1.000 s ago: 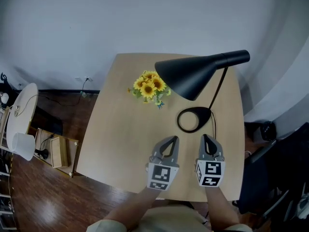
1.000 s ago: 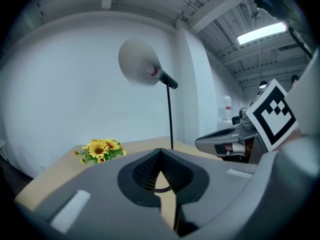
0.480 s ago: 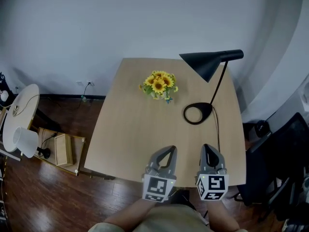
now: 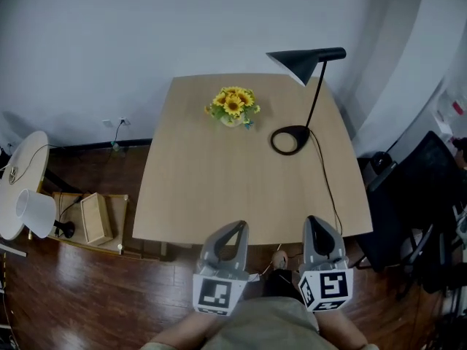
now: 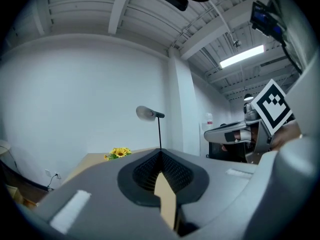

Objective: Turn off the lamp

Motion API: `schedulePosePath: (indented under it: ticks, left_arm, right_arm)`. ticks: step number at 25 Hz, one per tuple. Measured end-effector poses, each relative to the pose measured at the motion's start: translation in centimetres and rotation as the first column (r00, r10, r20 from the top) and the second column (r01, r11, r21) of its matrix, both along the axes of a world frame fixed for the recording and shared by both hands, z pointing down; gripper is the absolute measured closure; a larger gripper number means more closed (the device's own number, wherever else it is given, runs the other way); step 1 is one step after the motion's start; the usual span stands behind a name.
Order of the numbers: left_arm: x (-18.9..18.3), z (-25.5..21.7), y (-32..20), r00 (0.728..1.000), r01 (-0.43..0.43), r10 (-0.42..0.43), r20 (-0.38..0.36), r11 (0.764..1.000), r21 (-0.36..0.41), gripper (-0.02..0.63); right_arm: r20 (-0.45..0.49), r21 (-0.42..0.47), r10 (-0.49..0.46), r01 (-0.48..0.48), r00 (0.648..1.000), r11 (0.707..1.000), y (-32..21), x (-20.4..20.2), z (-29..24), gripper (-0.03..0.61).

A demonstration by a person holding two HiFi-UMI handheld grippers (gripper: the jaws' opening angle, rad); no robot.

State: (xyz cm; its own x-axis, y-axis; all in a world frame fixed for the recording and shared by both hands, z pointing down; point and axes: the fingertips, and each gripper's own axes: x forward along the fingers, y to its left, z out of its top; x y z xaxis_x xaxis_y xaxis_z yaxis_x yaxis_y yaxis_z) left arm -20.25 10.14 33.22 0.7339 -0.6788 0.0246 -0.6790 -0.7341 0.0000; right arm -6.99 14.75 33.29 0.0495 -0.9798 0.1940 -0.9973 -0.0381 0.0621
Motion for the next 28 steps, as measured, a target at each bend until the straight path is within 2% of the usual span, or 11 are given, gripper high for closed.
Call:
schedulePosePath:
  ticks: [4,8,12,16,19,28]
  left_arm:
    - [-1.9,-0.9,2.1,0.999,0.025,-0.025,-0.021,1.0,-0.01,0.618]
    - [-1.9,-1.6,4.8,0.998,0.043,-0.044,-0.04,0.999,-0.014,0.618]
    - [-0.1,-1.6,8.2,0.998,0.057,-0.058,-0.039,0.998,-0.028,0.618]
    - [3.1,-0.2,11.3,0.999,0.037,-0.036,0.012,0.998,-0.046,0.618]
    - [4.9,-0.1,12.5,0.999,0.042,-0.041,0.02,0.998,-0.044,0.618]
    - [6.4,0.4,14.9,0.997,0.069,-0.066,0.046,0.997,-0.046,0.618]
  right_arm:
    - [-0.024,0.016,-0.002,0.002,1.0,1.0,3.3,-1.4,-1.3,0.579]
    - [-0.024,0.029,-0.01,0.011,1.0,1.0,6.1,-1.7,-1.7,0.58]
    - [-0.01,0.031,-0.029,0.03,1.0,0.999,9.3,-0.9,-1.2,0.579]
    - [0.038,0.046,-0.06,0.058,0.997,0.997,12.2,0.3,-0.7,0.578]
    - [0.05,0.041,-0.074,0.072,0.996,0.997,13.7,1.8,-0.1,0.58]
    - [0.078,0.0,-0.115,0.115,0.99,0.993,15.1,3.5,1.8,0.581]
